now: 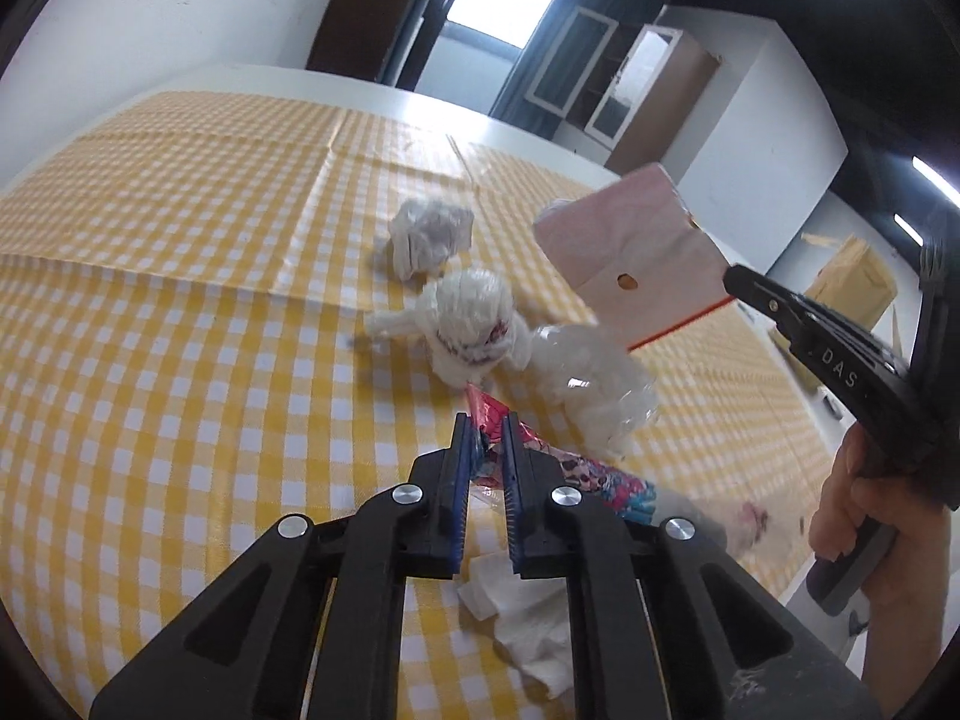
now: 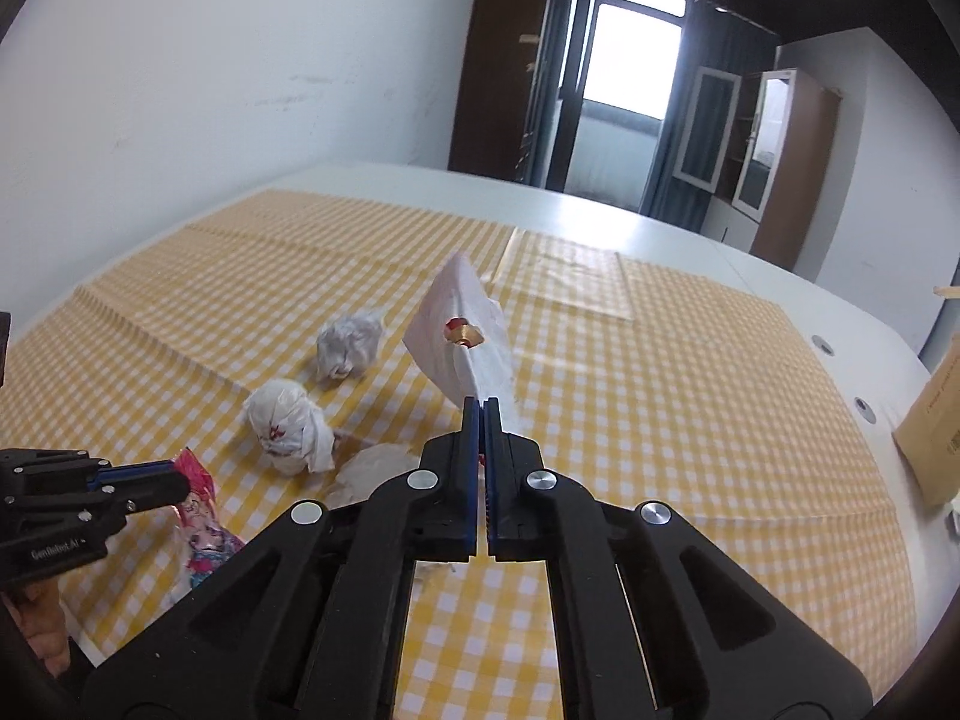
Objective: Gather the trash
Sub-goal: 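Grasp the pink candy wrapper with the left tool while the right tool grasps the paper bag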
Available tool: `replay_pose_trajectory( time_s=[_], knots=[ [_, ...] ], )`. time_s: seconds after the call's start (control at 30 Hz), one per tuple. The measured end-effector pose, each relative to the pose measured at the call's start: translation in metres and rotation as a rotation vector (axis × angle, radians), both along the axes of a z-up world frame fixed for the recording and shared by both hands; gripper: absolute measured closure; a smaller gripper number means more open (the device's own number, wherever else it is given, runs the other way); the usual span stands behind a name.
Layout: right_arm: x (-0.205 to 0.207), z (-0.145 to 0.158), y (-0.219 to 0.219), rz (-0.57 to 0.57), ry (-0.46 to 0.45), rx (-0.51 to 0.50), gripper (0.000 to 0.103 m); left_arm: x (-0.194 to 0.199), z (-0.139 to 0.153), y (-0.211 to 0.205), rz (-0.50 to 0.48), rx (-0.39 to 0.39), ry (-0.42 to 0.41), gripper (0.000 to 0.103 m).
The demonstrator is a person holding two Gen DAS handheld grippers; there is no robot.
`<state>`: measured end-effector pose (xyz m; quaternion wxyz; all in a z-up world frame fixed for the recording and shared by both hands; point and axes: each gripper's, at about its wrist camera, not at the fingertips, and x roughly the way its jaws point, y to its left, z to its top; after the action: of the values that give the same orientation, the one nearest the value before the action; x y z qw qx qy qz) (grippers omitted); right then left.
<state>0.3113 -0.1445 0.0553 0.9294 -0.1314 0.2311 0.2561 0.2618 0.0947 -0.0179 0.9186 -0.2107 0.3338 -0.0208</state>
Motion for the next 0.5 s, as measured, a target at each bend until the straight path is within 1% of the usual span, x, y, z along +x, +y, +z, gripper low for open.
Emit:
replay_pose_trajectory(
  time_s=[0.1, 0.27, 0.4, 0.5],
  knots=[
    [-0.008, 0.015, -0.014, -0.009, -0.01, 0.043, 0.102, -0.008, 0.012, -0.001, 0.022, 0.002, -0.03, 0.094],
    [-0.028, 0.027, -0.031, -0.013, -0.026, 0.074, 0.102, -0.03, 0.03, -0.007, 0.03, 0.02, -0.075, 0.095],
    [-0.045, 0.037, -0.049, -0.02, -0.041, 0.105, 0.102, -0.054, 0.041, -0.018, 0.023, 0.081, -0.101, 0.095],
    [-0.058, 0.046, -0.061, -0.023, -0.05, 0.133, 0.102, -0.074, 0.043, -0.022, 0.017, 0.109, -0.112, 0.095]
  ],
)
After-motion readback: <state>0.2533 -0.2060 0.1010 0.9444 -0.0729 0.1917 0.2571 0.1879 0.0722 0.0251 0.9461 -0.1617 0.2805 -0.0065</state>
